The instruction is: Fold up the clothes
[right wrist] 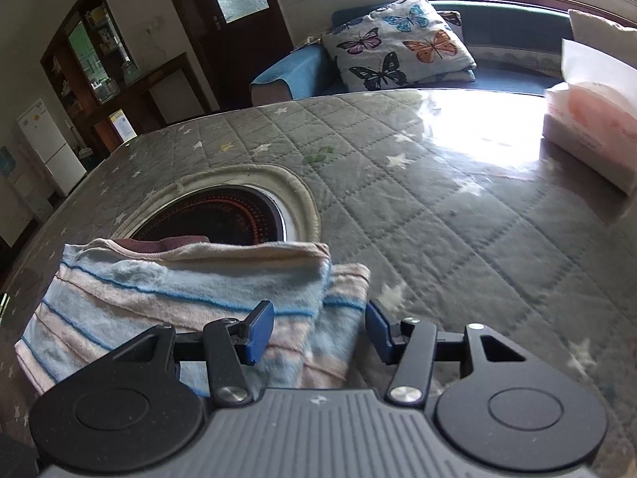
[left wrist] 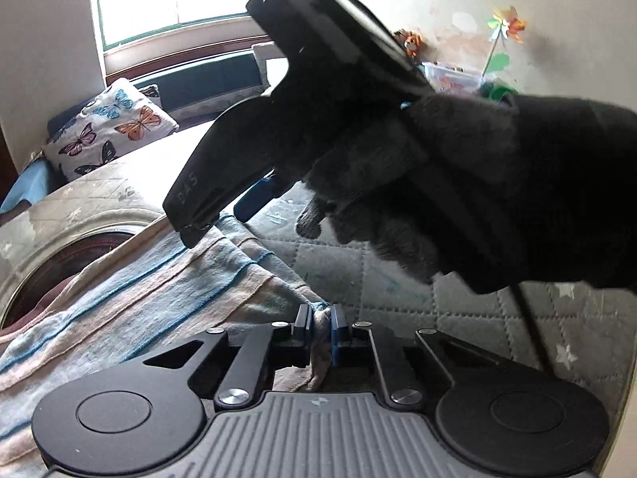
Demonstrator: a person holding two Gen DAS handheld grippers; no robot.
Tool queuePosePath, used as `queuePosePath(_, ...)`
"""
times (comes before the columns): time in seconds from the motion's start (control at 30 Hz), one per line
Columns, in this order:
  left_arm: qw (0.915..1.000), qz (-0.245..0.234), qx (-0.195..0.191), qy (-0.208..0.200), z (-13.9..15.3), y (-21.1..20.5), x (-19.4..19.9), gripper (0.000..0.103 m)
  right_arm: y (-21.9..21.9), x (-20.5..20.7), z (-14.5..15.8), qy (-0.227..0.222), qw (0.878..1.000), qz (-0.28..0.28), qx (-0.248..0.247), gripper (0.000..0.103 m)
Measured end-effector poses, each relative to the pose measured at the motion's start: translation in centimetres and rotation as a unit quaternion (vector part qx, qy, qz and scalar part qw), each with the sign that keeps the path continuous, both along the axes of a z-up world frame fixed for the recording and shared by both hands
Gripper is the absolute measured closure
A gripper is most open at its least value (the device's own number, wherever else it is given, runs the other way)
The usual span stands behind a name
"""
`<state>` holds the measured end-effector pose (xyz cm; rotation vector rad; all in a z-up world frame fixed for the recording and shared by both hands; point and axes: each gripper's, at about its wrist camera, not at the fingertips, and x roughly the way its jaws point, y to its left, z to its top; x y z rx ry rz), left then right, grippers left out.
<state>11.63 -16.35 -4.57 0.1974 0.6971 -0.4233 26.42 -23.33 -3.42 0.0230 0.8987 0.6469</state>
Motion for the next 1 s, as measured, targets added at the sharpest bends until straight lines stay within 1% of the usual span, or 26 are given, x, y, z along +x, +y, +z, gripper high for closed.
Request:
queuePosePath(0.03,1.0000,0.001,-0.003,-0.002,0.2,0.1,-0.1,0.093,0.1,0.1,0.0,0.001,1.000,0.000,0.000,0.061)
queuePosePath(0.07,1.0000,0.002,-0.006,-0.005,0.4,0.3,-0.2,0.094,0.3,0.1,0.0,0.002,1.000,0.000,0.000,0.067)
queuePosePath(0.1,0.9999,0.005,-0.010,-0.007,0.7,0.4,-0.3,0.094,0.4,0.2,0.0,0.004,1.000,0.000,0.000,0.078)
queuePosePath(0.2,0.9995,0.013,-0.026,-0.012,1.4,1.2,-0.5,0.094,0.5,0.3,0.1,0.004,1.000,-0.006,0.003,0.089)
queuePosePath(0.37,0.9979,0.029,-0.054,-0.020,2.9,2.7,-1.9,0.094,0.8,-0.3,1.6,-0.006,1.000,-0.011,0.018,0.093)
queuePosePath(0.47,0.9958,0.050,-0.071,-0.027,3.8,5.0,-2.8,0.095,1.6,-0.8,2.8,-0.013,1.000,-0.008,0.027,0.094)
queuePosePath(0.67,0.9891,0.095,-0.105,-0.040,5.6,9.7,-4.5,0.095,5.1,-2.0,5.2,-0.030,0.999,0.015,0.037,0.095)
queuePosePath(0.83,0.9794,0.144,-0.132,-0.051,6.5,15.0,-6.9,0.095,9.8,-3.5,6.6,-0.040,0.998,0.032,0.039,0.095)
queuePosePath(1.0,0.9665,0.193,-0.158,-0.061,7.1,20.6,-9.4,0.095,15.1,-4.9,7.7,-0.048,0.997,0.054,0.041,0.095)
